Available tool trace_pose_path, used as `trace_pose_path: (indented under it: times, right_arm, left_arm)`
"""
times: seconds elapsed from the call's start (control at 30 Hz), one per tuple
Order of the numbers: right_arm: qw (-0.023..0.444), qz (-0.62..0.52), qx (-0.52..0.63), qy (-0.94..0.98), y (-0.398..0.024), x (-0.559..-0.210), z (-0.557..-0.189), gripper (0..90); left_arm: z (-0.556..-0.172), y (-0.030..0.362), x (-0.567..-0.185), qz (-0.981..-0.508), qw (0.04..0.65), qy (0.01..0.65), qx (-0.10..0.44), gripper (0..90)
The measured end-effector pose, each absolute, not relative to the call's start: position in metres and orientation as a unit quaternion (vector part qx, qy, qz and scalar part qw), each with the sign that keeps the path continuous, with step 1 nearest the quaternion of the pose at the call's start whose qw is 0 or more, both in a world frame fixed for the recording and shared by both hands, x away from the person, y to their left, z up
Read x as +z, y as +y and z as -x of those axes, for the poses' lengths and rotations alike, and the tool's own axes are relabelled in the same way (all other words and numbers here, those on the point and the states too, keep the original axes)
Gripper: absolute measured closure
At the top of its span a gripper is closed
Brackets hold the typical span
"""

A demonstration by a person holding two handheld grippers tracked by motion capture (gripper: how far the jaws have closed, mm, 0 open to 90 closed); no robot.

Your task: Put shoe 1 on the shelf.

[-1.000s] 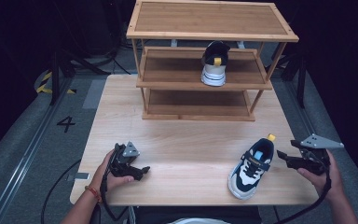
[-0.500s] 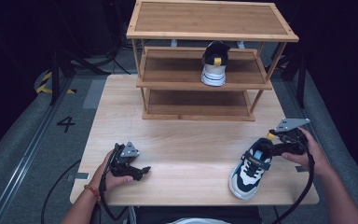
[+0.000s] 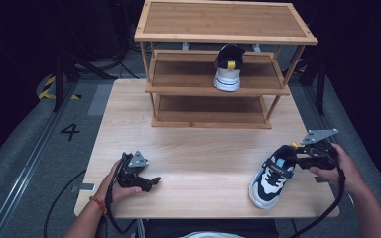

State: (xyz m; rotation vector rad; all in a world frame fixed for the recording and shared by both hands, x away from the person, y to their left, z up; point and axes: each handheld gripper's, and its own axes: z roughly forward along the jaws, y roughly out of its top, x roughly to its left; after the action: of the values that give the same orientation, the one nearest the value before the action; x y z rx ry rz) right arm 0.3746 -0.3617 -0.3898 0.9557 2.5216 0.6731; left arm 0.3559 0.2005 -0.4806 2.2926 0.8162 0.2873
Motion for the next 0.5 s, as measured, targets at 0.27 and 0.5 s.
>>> trace_pose_path:
  times: [0.27, 0.5]
  right_arm:
    - [0.169, -0.358, 0.244, 0.886, -0.372, -0.376, -0.354, 32.6]
    - [0.188, -0.275, 0.258, 0.907, -0.362, -0.368, -0.336, 40.2]
  left_arm:
    - [-0.356, 0.2, -0.481, -0.88, 0.341, 0.314, 0.108, 14.8]
    - [-0.356, 0.2, -0.481, -0.881, 0.341, 0.308, 0.111, 14.8]
